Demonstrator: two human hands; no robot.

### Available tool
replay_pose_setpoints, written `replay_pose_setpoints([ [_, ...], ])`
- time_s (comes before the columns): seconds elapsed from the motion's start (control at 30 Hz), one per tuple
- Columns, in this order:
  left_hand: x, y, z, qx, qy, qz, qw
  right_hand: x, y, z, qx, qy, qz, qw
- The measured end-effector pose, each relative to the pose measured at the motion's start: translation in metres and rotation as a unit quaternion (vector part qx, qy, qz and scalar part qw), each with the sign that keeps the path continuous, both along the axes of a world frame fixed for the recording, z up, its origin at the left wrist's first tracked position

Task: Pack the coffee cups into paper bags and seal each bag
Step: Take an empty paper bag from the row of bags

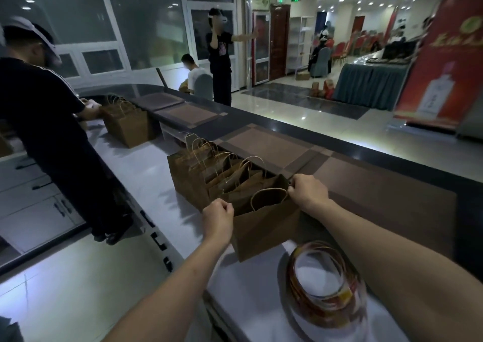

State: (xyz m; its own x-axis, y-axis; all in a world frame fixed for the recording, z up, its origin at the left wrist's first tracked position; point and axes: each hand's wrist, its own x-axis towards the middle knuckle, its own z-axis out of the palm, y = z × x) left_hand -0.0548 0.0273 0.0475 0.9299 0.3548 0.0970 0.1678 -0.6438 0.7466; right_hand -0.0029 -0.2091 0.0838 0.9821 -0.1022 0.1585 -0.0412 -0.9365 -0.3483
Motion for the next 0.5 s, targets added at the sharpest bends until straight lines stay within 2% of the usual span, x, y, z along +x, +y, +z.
replay_pose_setpoints([
  [0.5, -0.124, 0.019, 0.021, 0.009, -0.062, -0.137, 0.989, -0.215, 0.008, 0.007, 0.039, -0.016, -0.146, 0.988],
])
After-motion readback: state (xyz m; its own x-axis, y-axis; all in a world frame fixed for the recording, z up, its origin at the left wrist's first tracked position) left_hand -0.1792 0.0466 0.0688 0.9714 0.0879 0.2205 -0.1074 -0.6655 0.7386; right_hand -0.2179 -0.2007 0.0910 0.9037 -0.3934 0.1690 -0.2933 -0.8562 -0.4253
